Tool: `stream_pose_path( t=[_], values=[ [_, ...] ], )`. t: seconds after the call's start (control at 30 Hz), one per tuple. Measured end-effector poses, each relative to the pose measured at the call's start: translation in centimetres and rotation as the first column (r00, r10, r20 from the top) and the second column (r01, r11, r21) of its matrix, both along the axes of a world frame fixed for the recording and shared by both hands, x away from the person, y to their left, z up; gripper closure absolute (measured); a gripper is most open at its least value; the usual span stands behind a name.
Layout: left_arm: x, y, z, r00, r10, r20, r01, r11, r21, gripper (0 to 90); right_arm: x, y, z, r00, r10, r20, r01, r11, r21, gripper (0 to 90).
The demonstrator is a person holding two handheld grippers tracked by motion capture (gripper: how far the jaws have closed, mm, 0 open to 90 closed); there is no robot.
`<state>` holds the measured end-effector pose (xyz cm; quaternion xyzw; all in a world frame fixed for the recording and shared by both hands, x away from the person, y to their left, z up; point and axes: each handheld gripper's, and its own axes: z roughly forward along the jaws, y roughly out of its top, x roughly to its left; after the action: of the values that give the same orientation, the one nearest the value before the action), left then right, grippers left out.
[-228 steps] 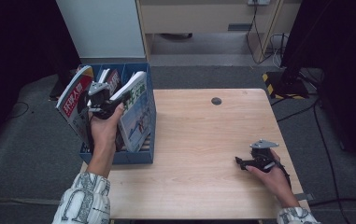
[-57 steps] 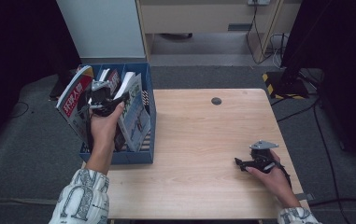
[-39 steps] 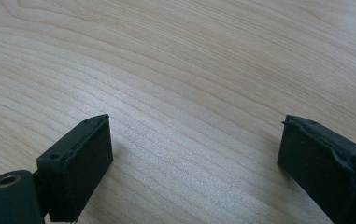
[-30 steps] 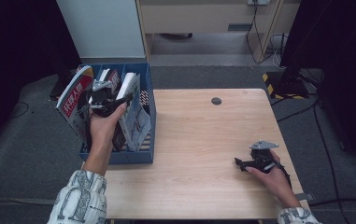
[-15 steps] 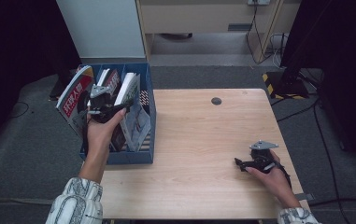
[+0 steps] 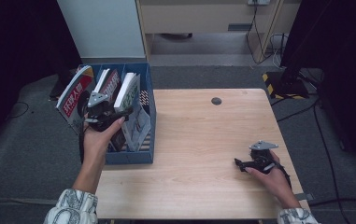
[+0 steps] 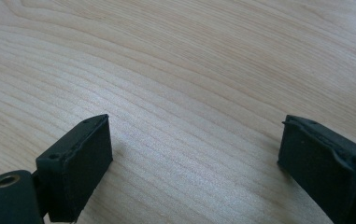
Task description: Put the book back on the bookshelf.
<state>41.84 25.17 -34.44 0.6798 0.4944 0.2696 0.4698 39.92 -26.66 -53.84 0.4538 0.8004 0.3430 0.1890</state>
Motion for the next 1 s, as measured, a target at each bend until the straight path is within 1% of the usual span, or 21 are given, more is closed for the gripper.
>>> stream_pose_path(
  t=[0.17, 0.33, 0.4, 0.43, 0.5, 0.67, 0.87, 1.0],
  values=[
    [-0.1, 0.1, -0.3, 0.9999, -0.007, -0.008, 0.007, 1.0, -0.005, 26.1, 0.0, 0.0, 0.0, 1.0, 0.0, 0.0, 0.0, 1.0, 0.0, 9.8],
    [-0.3, 0.2, -0.6, 1.0, -0.002, -0.007, 0.002, 1.0, -0.002, 26.1, 0.0, 0.0, 0.0, 1.0, 0.0, 0.0, 0.0, 1.0, 0.0, 9.8],
    [-0.5, 0.1, -0.9, 0.9999, -0.01, -0.012, 0.01, 0.9999, 0.005, 26.0, 0.0, 0.0, 0.0, 1.0, 0.0, 0.0, 0.0, 1.0, 0.0, 9.8],
    [-0.7, 0.1, -1.1, 0.9998, -0.015, -0.013, 0.015, 0.9996, 0.024, 25.9, 0.0, 0.0, 0.0, 1.0, 0.0, 0.0, 0.0, 1.0, 0.0, 9.8],
    [-0.9, 0.1, -1.2, 0.9998, -0.017, -0.008, 0.017, 0.9994, 0.031, 25.6, 0.0, 0.0, 0.0, 1.0, 0.0, 0.0, 0.0, 1.0, 0.0, 9.8],
    [-1.3, 0.1, -1.5, 0.9996, -0.026, -0.008, 0.026, 0.9992, 0.03, 25.7, 0.0, 0.0, 0.0, 1.0, 0.0, 0.0, 0.0, 1.0, 0.0, 9.6],
    [-1.6, 0.2, -2.3, 0.9993, -0.033, -0.018, 0.034, 0.9991, 0.027, 25.7, 0.0, 0.0, 0.0, 1.0, 0.001, -0.002, -0.001, 1.0, 0.0, 9.6],
    [-1.9, 0.0, -2.8, 0.9988, -0.043, -0.024, 0.044, 0.9985, 0.033, 25.7, 0.0, 0.0, 0.0, 1.0, 0.0, -0.001, 0.0, 1.0, 0.0, 9.5]
  ],
)
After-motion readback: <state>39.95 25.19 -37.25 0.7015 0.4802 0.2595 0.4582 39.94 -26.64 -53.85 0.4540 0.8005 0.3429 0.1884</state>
